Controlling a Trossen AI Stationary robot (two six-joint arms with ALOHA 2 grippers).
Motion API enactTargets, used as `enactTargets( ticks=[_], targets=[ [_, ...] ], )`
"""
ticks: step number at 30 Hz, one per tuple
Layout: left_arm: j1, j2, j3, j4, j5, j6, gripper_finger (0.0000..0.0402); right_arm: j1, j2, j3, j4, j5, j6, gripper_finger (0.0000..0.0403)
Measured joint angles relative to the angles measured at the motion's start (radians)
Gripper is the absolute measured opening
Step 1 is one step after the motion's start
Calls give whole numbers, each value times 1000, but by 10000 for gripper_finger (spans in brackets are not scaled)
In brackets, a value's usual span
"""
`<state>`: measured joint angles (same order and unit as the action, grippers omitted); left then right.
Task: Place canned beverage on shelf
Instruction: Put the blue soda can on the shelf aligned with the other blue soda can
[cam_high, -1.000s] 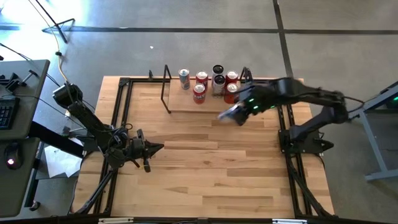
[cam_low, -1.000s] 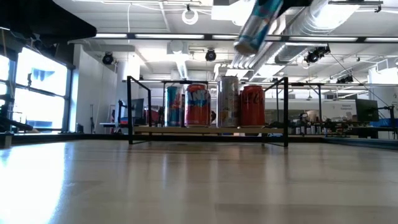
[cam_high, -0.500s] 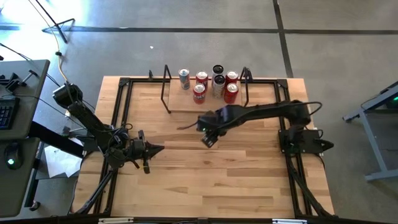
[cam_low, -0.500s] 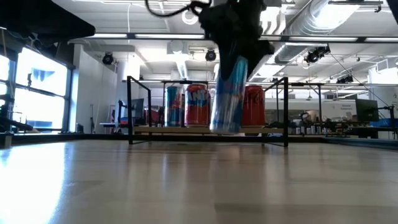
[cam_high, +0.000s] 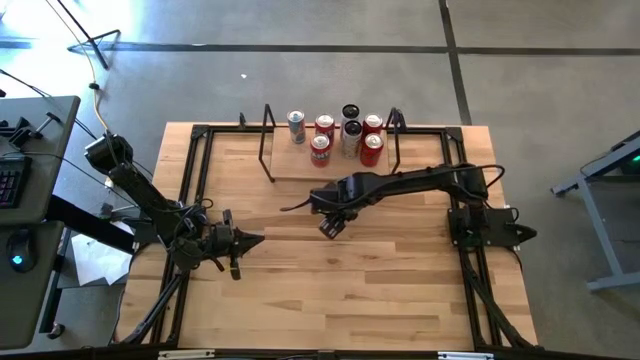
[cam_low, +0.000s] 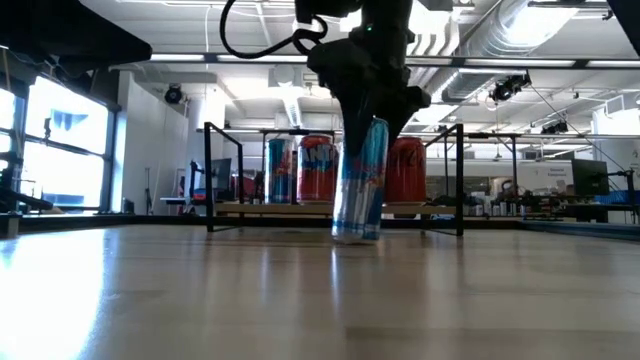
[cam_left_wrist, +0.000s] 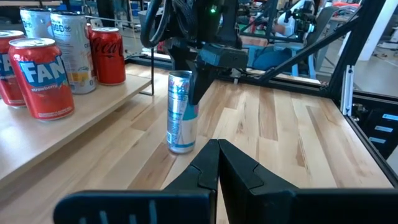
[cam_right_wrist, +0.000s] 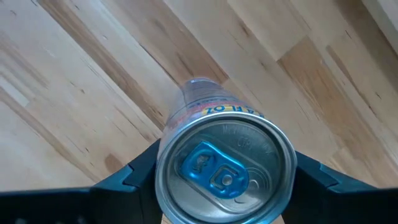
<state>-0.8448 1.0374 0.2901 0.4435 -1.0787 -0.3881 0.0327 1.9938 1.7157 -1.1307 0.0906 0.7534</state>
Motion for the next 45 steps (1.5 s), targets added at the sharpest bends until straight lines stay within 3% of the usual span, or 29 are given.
enactTargets(
  ticks=[4,9,13,26,36,45],
  targets=[
    [0,0,0,-1,0,-1,0,-2,0,0,5,-4,-20,223],
    [0,0,0,-1,0,-1,0,-2,2,-2,18,15,-38,285],
    [0,0,0,-1,0,-2,0,-2,3,-2,30,18,-54,312],
    [0,0,0,-6,0,-2,33,-2,-23,6,37,18,-81,317],
    [0,0,0,-6,29,-2,62,14,-25,147,15,26,-162,319],
    [0,0,0,-15,29,-2,62,64,-26,281,-126,185,-240,311]
  ],
)
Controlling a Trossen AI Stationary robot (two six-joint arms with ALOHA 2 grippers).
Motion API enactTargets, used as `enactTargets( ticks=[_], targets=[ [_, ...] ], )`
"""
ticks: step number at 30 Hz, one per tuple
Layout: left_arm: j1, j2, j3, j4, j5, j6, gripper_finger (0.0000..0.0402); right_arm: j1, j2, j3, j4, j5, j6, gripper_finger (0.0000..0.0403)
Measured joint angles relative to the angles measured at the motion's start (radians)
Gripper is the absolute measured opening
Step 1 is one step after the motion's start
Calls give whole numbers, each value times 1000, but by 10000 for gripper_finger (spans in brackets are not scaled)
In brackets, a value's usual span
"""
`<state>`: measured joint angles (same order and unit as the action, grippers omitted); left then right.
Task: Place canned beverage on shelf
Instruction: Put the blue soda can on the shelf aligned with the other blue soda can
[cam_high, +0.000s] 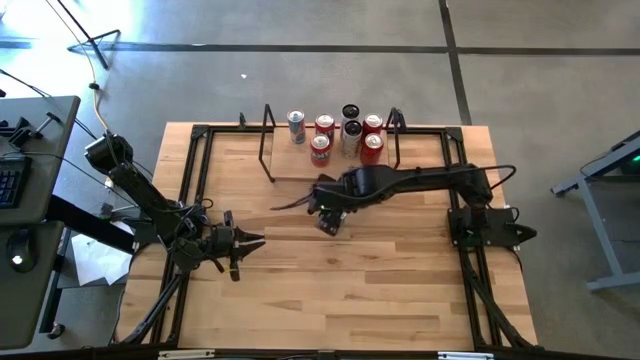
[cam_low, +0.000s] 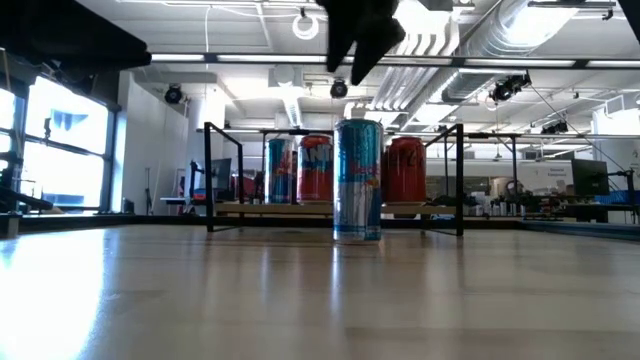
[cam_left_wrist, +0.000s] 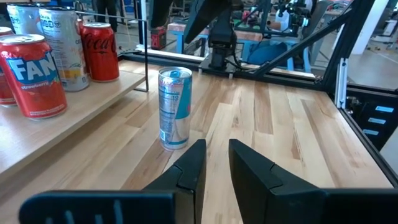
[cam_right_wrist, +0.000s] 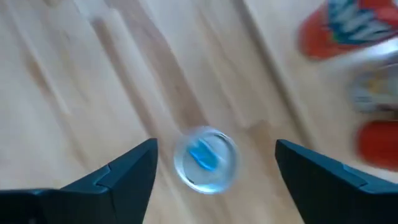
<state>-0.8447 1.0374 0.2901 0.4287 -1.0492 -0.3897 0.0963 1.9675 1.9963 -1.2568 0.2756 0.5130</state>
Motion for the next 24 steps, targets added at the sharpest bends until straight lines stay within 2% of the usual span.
enactTargets(
  ticks=[4,8,11,15,19,21,24],
  targets=[
    [0,0,0,-16,3,0,55,49,0,14,-170,109,-40,262],
    [0,0,0,-37,3,0,46,131,0,18,-304,191,-17,180],
    [0,0,0,-41,4,-1,39,203,0,18,-314,298,-10,111],
    [0,0,0,-42,20,-21,30,276,-14,16,-313,386,3,18],
    [-1,11,0,-43,41,-38,18,315,-88,-85,-256,395,64,13],
    [-1,27,0,-41,46,-45,12,335,-141,-197,-162,395,87,5],
    [-1,65,0,-32,47,-50,3,371,-238,-427,75,396,83,3]
  ],
)
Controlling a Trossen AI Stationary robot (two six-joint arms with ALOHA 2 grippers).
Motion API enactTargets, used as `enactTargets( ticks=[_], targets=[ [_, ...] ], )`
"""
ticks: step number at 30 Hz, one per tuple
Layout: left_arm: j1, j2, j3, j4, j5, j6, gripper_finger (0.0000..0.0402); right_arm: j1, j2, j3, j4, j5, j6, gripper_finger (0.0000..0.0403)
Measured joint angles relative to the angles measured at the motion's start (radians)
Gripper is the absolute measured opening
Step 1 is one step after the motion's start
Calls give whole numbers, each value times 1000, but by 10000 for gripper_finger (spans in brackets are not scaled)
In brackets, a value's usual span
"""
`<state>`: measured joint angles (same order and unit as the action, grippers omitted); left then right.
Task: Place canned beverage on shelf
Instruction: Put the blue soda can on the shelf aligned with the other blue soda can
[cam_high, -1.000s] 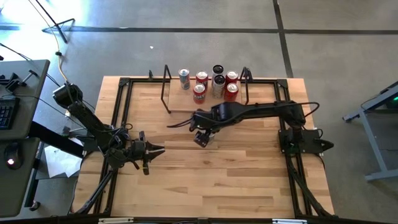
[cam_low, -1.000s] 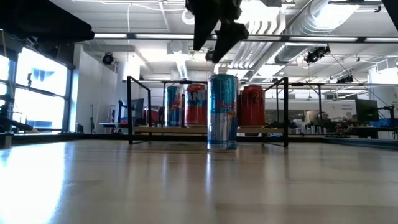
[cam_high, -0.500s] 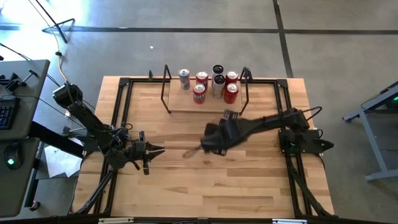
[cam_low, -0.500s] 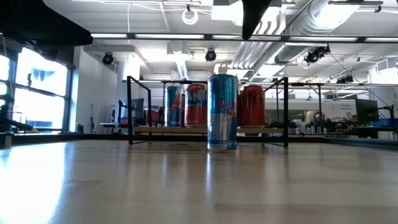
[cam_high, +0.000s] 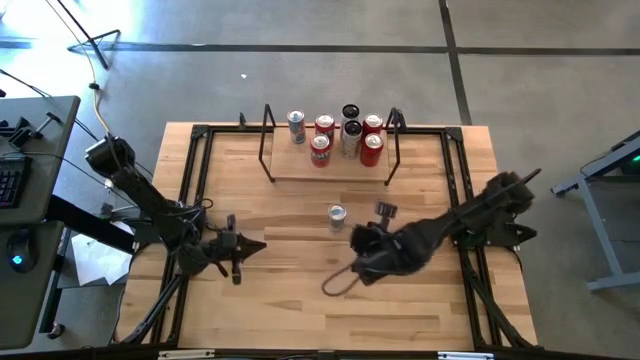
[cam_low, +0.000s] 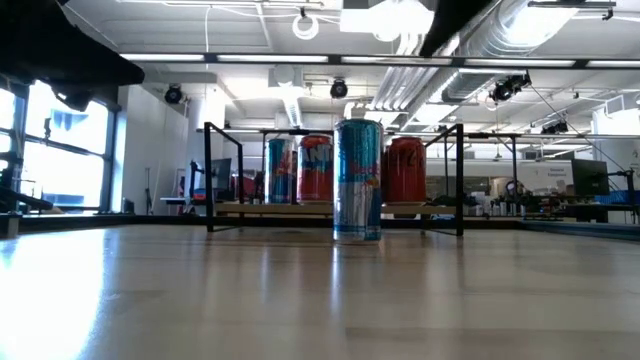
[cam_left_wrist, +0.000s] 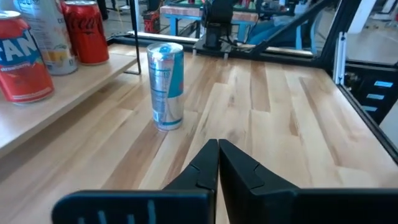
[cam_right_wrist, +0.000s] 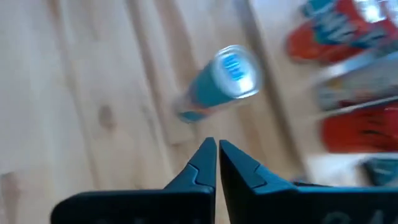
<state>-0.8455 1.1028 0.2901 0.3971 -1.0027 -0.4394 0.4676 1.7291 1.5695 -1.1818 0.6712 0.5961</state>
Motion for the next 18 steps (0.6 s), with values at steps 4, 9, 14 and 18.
enactTargets(
  ticks=[4,9,14,18],
  targets=[
    [15,68,0,75,2,-3,1,32,-122,-314,348,10,-18,1],
    [68,175,54,122,82,42,0,56,-243,-647,783,56,-56,0],
    [140,318,189,122,209,121,0,59,-285,-879,1185,81,-140,0],
    [176,433,290,123,216,139,7,59,-276,-993,1413,82,-159,0]
  ],
)
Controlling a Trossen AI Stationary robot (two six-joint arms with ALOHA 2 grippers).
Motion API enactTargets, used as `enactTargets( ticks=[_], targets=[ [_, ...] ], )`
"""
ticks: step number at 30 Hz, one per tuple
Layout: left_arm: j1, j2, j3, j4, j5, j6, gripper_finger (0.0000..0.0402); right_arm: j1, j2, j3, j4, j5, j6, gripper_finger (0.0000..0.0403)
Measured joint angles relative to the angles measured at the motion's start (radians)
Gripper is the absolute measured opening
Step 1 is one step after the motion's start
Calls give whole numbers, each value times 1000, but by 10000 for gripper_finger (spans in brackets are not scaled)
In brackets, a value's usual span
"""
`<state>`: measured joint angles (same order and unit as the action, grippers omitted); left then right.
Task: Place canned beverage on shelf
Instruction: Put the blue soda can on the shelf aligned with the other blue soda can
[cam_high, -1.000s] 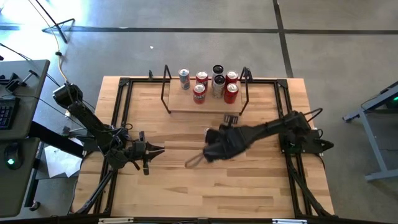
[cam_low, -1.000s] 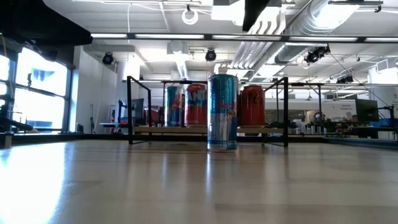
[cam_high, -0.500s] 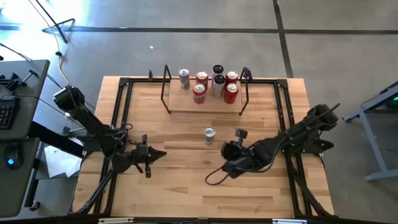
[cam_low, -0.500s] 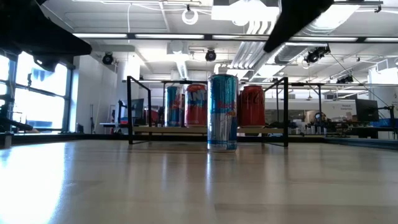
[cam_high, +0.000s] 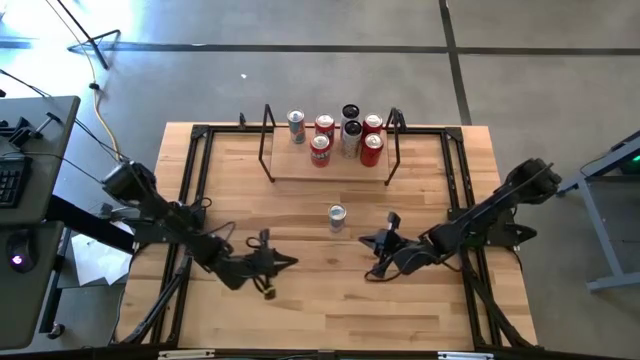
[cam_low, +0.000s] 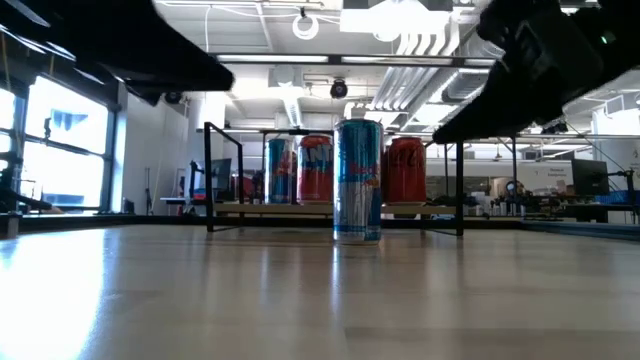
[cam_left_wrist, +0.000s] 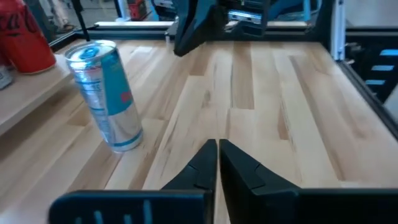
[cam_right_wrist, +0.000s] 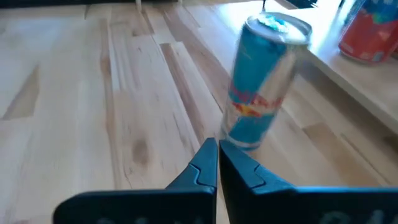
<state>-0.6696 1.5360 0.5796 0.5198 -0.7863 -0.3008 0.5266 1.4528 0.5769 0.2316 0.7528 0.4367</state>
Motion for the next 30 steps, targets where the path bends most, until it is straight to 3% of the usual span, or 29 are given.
enactTargets(
  ticks=[4,9,14,18,23,30],
  targets=[
    [19,101,74,-1,-1,-1,44,0,0,-72,127,11,7,0],
    [52,206,158,2,-2,-18,125,-1,0,-97,209,34,-27,0],
    [109,246,205,0,-82,0,216,-17,0,-98,230,41,-53,0],
    [190,244,191,4,-125,5,264,-24,0,-99,244,43,-71,0],
    [297,252,184,26,-51,-27,284,-25,0,-98,259,44,-105,0],
    [362,253,182,105,46,20,283,-68,11,-98,270,54,-99,0]
  ],
)
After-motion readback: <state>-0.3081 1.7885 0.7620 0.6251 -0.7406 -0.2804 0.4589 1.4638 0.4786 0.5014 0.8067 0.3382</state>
